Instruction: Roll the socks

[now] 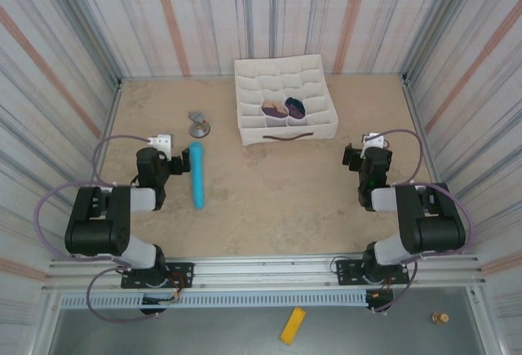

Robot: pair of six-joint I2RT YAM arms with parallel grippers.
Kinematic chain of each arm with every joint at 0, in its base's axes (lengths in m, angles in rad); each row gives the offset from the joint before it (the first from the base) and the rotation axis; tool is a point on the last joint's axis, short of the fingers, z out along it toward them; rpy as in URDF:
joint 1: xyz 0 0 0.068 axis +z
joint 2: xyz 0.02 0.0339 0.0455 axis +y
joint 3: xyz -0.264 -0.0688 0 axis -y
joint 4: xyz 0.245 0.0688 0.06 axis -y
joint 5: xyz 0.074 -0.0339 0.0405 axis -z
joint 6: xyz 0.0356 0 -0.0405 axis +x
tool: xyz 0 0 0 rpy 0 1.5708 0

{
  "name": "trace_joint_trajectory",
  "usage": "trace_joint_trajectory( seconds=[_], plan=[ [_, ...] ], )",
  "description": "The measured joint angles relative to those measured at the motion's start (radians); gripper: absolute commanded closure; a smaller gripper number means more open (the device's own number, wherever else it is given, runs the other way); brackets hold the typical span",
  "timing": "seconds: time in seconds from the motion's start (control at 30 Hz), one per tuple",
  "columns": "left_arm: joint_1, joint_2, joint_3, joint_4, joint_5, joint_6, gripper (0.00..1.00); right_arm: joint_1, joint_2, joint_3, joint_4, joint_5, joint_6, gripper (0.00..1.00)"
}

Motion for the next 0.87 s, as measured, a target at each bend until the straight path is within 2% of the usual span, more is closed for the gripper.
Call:
trace_joint_trajectory(
  seconds=[0.2,0.87],
  plan=[
    [0.0,0.01,0.007,-0.001,-0.023,0.0,0.01,-0.053,0.042,0.013,-0.009,-0.044,0.049,0.01],
    [-0.019,0.01,0.014,0.006,-0.065,0.001,0.01,-0.054,0.042,0.037,-0.027,-0.093,0.064,0.01]
  ],
)
